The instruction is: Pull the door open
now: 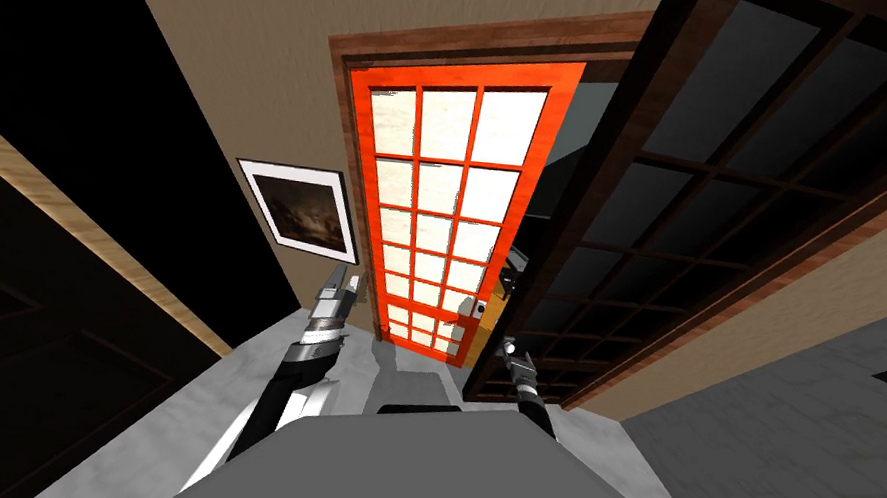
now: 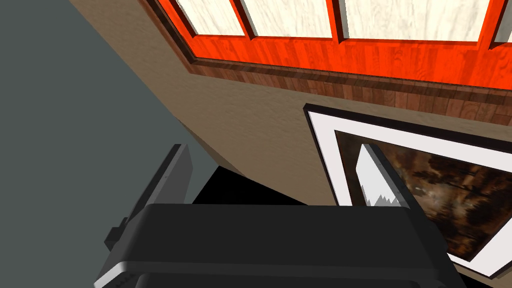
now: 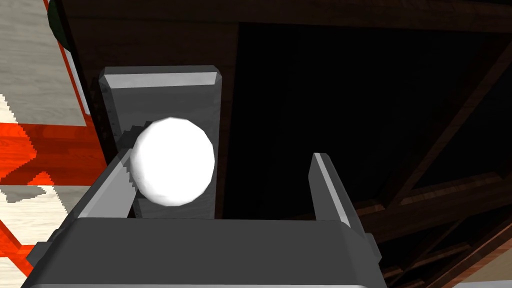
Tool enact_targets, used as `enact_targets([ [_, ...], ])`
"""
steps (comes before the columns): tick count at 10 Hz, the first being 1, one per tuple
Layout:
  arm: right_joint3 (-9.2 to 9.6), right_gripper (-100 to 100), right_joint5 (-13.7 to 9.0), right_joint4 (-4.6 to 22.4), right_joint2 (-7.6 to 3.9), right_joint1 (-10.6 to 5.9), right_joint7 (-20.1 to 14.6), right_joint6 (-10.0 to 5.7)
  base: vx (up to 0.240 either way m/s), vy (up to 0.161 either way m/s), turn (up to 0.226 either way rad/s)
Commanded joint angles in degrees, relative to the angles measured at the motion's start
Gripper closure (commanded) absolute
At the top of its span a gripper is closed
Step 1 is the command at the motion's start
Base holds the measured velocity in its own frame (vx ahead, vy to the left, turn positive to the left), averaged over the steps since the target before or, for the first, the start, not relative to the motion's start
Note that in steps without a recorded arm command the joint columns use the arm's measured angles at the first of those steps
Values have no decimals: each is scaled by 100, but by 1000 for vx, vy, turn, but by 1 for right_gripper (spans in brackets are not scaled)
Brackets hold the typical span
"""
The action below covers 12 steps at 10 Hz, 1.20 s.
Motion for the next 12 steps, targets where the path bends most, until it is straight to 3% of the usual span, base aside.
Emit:
enact_targets([
  [1, -69, 100, -44, 170, -103, 101, -30, 81, -43, -2, 8],
  [12, -118, 100, -99, 270, -152, 260, -8, 91, -42, 0, -11],
])
